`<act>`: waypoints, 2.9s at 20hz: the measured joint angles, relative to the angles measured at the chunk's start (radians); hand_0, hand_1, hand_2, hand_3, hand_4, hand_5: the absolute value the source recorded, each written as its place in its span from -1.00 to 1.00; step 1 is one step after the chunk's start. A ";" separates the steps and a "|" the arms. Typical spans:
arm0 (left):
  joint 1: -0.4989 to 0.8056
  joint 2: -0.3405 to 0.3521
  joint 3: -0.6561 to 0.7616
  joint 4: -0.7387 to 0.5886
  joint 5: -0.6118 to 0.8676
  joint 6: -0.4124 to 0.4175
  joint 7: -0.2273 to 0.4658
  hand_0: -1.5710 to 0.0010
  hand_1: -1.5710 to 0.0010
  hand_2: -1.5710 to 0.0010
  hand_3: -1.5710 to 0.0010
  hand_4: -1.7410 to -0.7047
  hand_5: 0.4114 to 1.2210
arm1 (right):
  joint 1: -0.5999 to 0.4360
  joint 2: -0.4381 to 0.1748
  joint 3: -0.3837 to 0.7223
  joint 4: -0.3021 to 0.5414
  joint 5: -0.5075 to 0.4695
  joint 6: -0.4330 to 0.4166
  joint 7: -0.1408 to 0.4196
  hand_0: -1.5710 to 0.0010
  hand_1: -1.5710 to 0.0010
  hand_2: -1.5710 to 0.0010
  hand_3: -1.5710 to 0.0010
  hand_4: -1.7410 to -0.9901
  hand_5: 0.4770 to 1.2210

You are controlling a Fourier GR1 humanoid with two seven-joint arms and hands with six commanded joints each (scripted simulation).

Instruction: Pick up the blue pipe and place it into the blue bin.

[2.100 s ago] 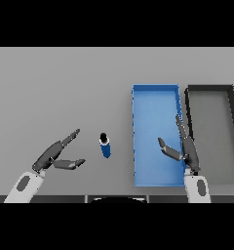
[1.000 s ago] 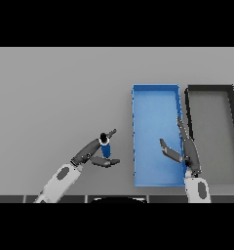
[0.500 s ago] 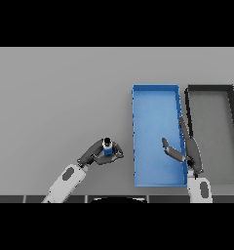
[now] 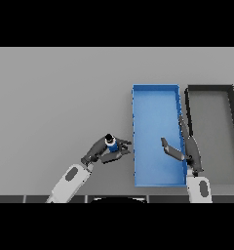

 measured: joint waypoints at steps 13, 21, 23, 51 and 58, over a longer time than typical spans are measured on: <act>-0.056 -0.037 0.002 -0.136 -0.024 -0.083 0.150 -1.00 -1.00 -1.00 -1.00 -0.47 1.00 | 0.025 -0.017 -0.004 -0.007 0.044 -0.026 -0.052 1.00 1.00 1.00 1.00 0.60 -0.55; -0.054 -0.061 0.028 -0.120 -0.043 -0.115 0.149 -1.00 -1.00 -1.00 -1.00 -0.47 1.00 | 0.119 0.011 0.019 -0.186 0.052 -0.058 -0.034 1.00 0.98 0.91 1.00 0.45 -0.56; -0.047 -0.061 0.033 -0.118 -0.050 -0.126 0.143 -1.00 -1.00 -1.00 -1.00 -0.47 1.00 | 0.100 -0.009 0.020 -0.240 -0.114 0.061 -0.004 1.00 0.97 0.86 1.00 0.42 -0.64; -0.044 -0.131 0.124 -0.108 -0.128 -0.242 0.183 -1.00 -1.00 -1.00 -1.00 -0.46 1.00 | -0.668 -0.087 0.335 -0.188 -0.423 0.370 0.596 0.78 0.72 0.67 0.84 0.35 -0.97; -0.040 -0.149 0.133 -0.116 -0.143 -0.246 0.216 -1.00 -1.00 -1.00 -0.94 -0.88 1.00 | -0.701 -0.029 0.369 -0.143 -0.430 0.381 0.574 -0.55 -0.55 -0.57 -0.30 -0.57 -0.53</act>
